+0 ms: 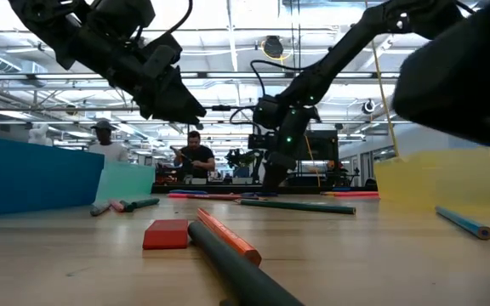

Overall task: Sort crayons/erasers/pens/pencils in bins
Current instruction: Put the blue eraser into the light blue bin

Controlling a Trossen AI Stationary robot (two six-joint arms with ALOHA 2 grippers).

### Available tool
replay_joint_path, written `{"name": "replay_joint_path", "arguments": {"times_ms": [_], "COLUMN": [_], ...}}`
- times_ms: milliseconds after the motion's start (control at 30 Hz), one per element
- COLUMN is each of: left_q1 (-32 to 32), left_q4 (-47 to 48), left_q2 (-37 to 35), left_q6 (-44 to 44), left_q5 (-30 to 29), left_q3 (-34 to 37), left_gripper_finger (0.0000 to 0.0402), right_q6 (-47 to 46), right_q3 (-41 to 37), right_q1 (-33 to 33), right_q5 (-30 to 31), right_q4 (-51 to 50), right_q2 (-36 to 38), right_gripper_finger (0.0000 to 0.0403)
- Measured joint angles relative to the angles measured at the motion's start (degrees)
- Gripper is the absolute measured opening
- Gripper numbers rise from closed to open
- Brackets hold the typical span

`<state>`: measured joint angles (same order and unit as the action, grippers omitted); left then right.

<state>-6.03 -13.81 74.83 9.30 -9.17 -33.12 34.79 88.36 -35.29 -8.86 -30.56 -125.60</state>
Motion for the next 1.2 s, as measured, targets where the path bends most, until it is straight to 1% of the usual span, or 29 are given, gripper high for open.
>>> {"name": "replay_joint_path", "arguments": {"times_ms": [67, 167, 333, 433, 567, 667, 767, 967, 1067, 1133, 1200], "left_q1": [0.21, 0.31, -0.59, -1.26, -1.6, -2.61, -4.35, -8.32, -9.42, -9.72, -9.74], "left_q4": [0.11, -0.39, -5.28, -8.85, -10.53, -10.58, -11.1, -20.63, -26.65, -28.36, -28.73], "left_q2": [0.0, -0.03, -0.04, -0.03, -0.02, -0.02, -0.02, -0.02, -0.04, -0.04, -0.04], "left_q6": [0.13, 1.77, 10.88, 15.55, 18.25, 22.66, 27.39, 35.92, 38.89, 40.43, 41.01], "left_q5": [0.01, 0.07, 0.17, 0.09, 0.1, 0.19, 0.71, 8.9, 12.89, 13.98, 13.61], "left_q3": [0.01, 0.59, 5.38, 8.79, 9.71, 8.94, 8.31, 8.24, 8.15, 8.15, 8.15], "left_gripper_finger": [0.0243, 0.0243, 0.0243, 0.0243, 0.0243, 0.0243, 0.0243, 0.0243, 0.0243, 0.0243, 0.0243], "right_q6": [-0.4, -1.25, -2.28, -0.84, 2.67, 4.78, 6.46, 8.02, 9.36, 10.6, 12.08], "right_q3": [-0.02, -0.05, -0.1, -0.18, -0.74, -0.58, -0.35, -0.36, -0.35, -0.35, -0.36], "right_q1": [0.68, 0.96, 1.54, 3.38, 7.62, 11.57, 16.05, 25.44, 29.17, 31.27, 32.8], "right_q5": [1.2, 1.37, 1.89, 4.5, 9.39, 12.64, 17.83, 26.75, 31.75, 34.54, 35.96], "right_q4": [-1.87, -4.91, -6.1, -5.3, -7.31, -5.78, -4.9, 0.3, 3.86, 6.25, 9.48], "right_q2": [-0.04, -0.04, 0.41, 2.12, 6.51, 10.99, 15.21, 20.42, 21.27, 21.52, 21.79], "right_gripper_finger": [0.0145, 0.0111, 0.0062, 0.0045, 0.0042, 0.0043, 0.0042, 0.0042, 0.0042, 0.0042, 0.0042]}}
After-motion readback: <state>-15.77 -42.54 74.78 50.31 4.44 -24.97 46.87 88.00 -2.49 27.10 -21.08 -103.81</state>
